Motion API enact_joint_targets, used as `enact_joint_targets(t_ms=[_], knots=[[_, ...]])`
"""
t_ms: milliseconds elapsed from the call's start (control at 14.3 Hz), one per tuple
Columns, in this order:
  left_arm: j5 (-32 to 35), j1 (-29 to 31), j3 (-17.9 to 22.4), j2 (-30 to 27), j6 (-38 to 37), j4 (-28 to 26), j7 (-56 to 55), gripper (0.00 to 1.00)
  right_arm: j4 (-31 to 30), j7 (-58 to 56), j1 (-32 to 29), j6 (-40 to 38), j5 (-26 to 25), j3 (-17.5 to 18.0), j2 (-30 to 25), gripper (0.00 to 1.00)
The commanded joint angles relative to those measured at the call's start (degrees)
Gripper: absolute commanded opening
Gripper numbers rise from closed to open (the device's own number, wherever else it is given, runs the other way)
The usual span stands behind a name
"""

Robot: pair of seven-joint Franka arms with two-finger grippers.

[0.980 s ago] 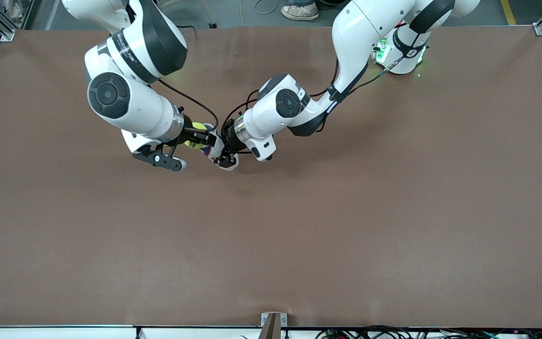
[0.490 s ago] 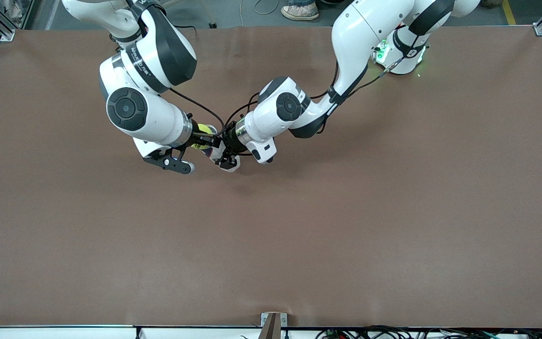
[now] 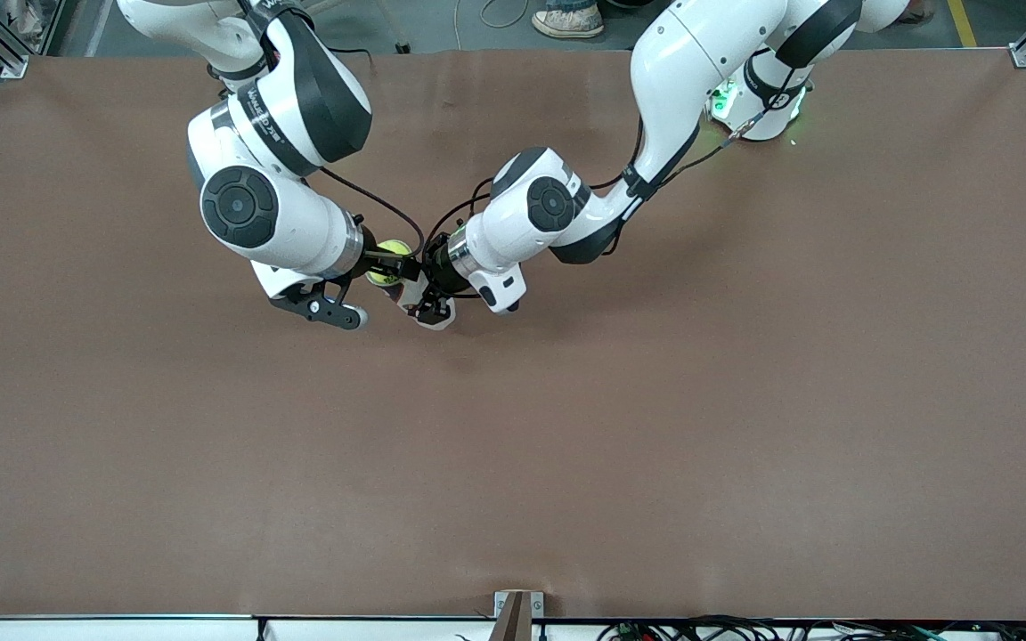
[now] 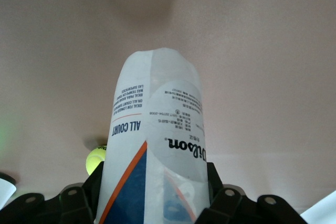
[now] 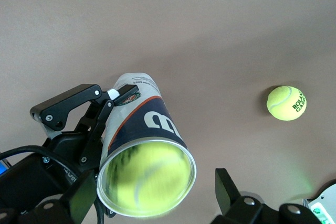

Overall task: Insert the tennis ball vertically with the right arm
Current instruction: 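Open the right gripper to drop the ball into the can, then lower the right gripper onto the second tennis ball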

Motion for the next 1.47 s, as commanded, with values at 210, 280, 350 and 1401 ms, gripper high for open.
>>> enact_joint_targets(t_ms=[210,280,350,1401], knots=[[-1.5,-0.2,-0.3,1.3,0.4,2.4,1.5,0.76,-0.5,-6.3,-5.8,-3.4,-0.7,-1.2,-2.6,1.00],[-1.5,-0.1,-0.3,1.3,0.4,2.4,1.4,0.76,-0.6,-10.6,-8.4,-4.8,-2.2,-1.2,-2.7,1.00],[-1.5,-0.2,-0.3,1.2,0.4,2.4,1.5,0.76,-1.1,-13.6,-10.2,-5.8,-3.7,-1.2,-2.7,1.00],[-1.5,-0.2,-0.2,1.4,0.4,2.4,1.5,0.76,-40.4,-28.3,-16.9,27.1,-4.4,-1.0,-8.0,1.00]])
